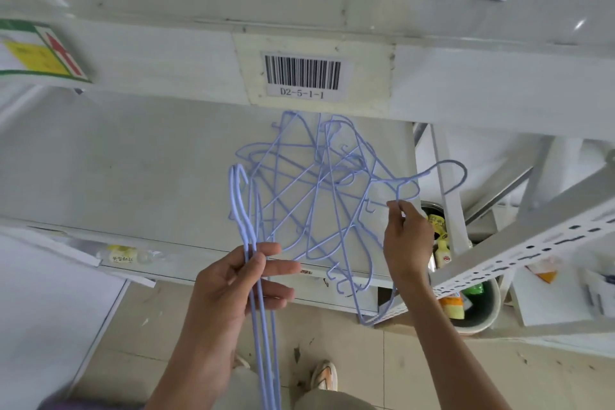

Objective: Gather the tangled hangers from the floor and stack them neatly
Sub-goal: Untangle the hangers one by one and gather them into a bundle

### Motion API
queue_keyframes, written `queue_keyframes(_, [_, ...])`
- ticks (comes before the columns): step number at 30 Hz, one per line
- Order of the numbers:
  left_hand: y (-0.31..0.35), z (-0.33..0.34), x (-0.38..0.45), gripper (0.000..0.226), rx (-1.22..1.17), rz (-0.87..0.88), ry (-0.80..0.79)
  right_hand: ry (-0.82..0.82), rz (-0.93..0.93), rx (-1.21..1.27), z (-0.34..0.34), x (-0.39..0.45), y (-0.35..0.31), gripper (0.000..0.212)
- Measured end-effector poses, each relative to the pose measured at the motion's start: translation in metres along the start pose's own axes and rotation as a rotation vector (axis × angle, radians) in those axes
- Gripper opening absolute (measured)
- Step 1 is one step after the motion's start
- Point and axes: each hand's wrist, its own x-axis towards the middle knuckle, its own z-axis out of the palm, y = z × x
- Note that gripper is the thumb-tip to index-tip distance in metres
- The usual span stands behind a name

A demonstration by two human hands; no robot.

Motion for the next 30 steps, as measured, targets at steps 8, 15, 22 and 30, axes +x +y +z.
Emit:
queue_keyframes(8, [0.010, 0.010, 0.003, 0.025, 0.077, 0.020, 0.015, -0.168, -0.050, 0.373, -0.040, -0.074, -0.055, 0.025])
queue_keyframes(15, [0.008, 0.022, 0.002, 0.022, 0.075, 0.005, 0.020, -0.428, -0.154, 0.352, -0.030, -0.123, -0.095, 0.023])
queue_keyframes(22, [-0.004, 0.016, -0.004, 0.021, 0.168, 0.036, 0.063, -0.482, -0.083, 0.394, -0.031, -0.131, -0.101, 0.022])
queue_keyframes(30, [0.038, -0.044, -0.003, 0.022, 0.275, 0.175, 0.133, -0.633, -0.371, 0.132, -0.078, -0.068, -0.091, 0.009])
